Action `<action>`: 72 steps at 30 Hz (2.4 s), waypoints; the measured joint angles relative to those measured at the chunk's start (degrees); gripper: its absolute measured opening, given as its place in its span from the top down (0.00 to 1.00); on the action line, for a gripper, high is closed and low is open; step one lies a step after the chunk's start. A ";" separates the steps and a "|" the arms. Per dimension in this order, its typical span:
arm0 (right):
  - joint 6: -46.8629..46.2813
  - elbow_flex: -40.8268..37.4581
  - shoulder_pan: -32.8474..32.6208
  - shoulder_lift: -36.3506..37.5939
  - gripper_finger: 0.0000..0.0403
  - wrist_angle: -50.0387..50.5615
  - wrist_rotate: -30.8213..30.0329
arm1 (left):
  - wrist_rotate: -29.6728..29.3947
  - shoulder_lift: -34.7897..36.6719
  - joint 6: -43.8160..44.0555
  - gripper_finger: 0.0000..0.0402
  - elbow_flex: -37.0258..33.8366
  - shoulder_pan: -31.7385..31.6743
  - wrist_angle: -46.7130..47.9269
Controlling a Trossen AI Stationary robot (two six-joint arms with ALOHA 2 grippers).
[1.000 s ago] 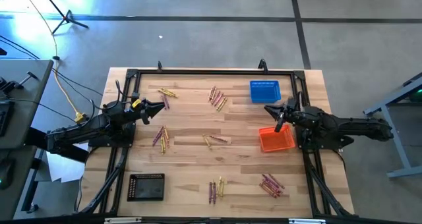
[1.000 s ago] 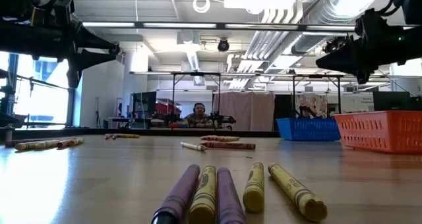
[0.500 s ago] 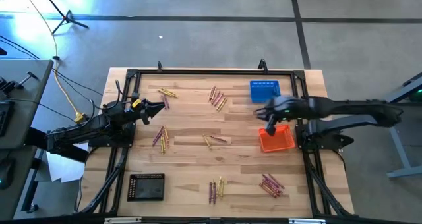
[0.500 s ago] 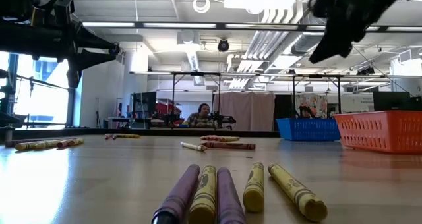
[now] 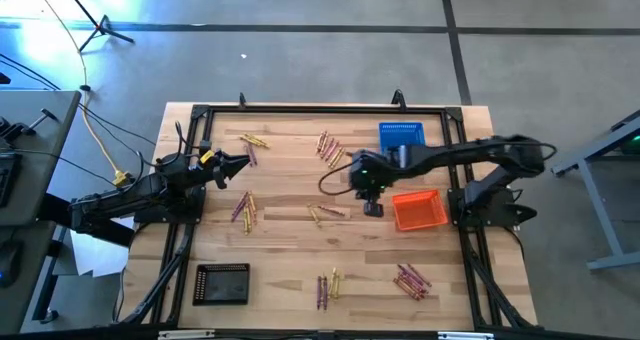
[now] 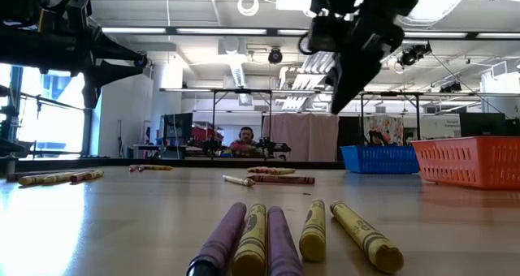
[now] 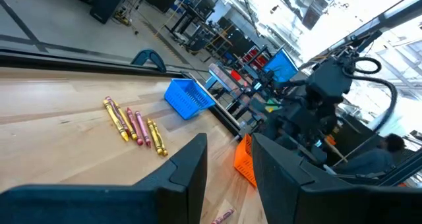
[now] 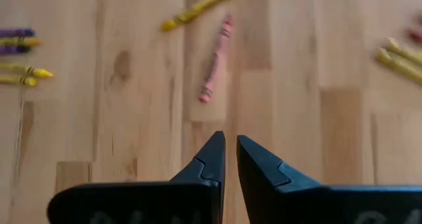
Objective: Sort crayons
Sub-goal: Put the red crayon into the blue basket
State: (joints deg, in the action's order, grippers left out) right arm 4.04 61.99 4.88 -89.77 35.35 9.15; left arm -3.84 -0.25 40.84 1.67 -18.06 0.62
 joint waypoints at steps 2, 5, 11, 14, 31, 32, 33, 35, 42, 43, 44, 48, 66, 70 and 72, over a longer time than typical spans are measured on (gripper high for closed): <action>4.10 2.10 0.01 -3.08 0.94 0.38 0.44 | 0.00 0.00 0.02 0.74 0.00 -0.01 0.00; 7.85 4.24 0.01 -7.33 0.94 0.45 0.44 | 0.00 0.00 0.02 0.74 0.00 0.00 0.00; 6.89 5.83 0.01 -13.59 0.94 -1.51 1.36 | 0.00 0.00 0.00 0.74 0.00 0.00 0.00; 2.44 5.84 0.01 -15.47 0.94 -5.43 1.42 | 0.00 0.00 0.00 0.74 0.00 0.00 0.00; -12.20 5.87 -5.66 -17.53 0.56 -13.70 -8.32 | 0.00 0.00 0.02 0.74 0.00 -0.01 0.00; -13.00 5.87 -6.25 -18.06 0.56 -14.55 -9.83 | 0.00 0.00 0.02 0.74 0.00 -0.02 0.00; -13.45 5.87 -6.77 -18.49 0.56 -14.70 -11.18 | 0.02 0.00 0.00 0.74 0.00 -0.02 0.00; -14.35 5.82 -7.72 -19.75 0.56 -14.75 -13.14 | 0.01 -0.01 0.01 0.74 0.00 0.00 -0.04; -14.57 5.98 -8.54 -23.42 0.62 -16.98 -14.63 | -0.94 -0.17 0.48 0.74 -0.02 0.02 0.20; -14.55 6.04 -8.58 -23.58 0.63 -17.23 -15.15 | -1.17 -0.17 0.48 0.74 -0.02 0.04 0.20; -14.50 6.04 -8.48 -23.80 0.64 -17.34 -15.45 | -1.18 -0.17 0.48 0.74 -0.02 0.02 0.20; -14.57 6.04 -7.87 -24.06 0.72 -17.76 -15.71 | -1.22 -0.17 0.48 0.74 -0.02 0.02 0.20; -14.58 5.56 -2.95 -18.29 0.98 -13.56 -11.93 | -1.31 -0.20 0.51 0.74 -0.02 0.02 0.24; -15.88 5.60 -0.65 -12.56 0.96 -6.68 -15.72 | -1.31 -0.20 0.52 0.74 -0.02 0.02 0.29; -15.73 5.67 0.55 -8.75 0.96 -1.93 -18.17 | -1.33 -0.20 0.54 0.74 -0.02 0.04 0.37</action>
State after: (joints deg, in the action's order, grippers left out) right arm -11.69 67.65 5.43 -98.52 33.42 -9.02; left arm -5.17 -0.45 41.38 1.65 -18.02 0.99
